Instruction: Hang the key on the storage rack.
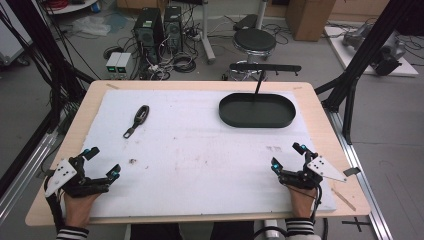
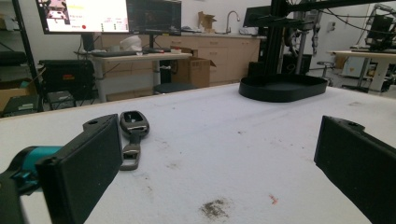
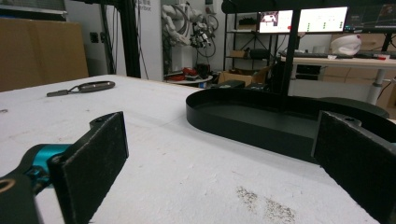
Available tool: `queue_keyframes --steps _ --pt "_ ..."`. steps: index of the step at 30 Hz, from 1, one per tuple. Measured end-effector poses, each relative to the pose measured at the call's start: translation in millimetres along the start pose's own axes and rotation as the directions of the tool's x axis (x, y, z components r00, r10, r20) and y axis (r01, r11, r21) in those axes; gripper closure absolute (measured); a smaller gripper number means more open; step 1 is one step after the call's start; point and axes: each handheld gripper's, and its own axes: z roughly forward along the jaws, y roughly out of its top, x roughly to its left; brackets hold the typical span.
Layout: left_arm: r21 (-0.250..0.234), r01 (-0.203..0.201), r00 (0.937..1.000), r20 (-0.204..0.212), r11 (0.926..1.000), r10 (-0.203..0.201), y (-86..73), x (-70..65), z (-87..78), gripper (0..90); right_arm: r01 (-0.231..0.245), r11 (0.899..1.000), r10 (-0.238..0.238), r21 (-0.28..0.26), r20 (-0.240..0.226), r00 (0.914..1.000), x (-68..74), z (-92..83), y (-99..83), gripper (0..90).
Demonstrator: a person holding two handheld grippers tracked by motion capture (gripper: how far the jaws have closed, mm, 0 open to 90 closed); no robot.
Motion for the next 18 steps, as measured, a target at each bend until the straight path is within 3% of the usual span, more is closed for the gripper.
queue_keyframes --steps 18 --pt "-0.002 0.002 0.9999 -0.016 1.0000 -0.002 0.0 -0.5 0.0 1.7 0.004 1.000 -0.004 -0.004 0.002 1.0000 -0.5 0.0 0.0 2.7"
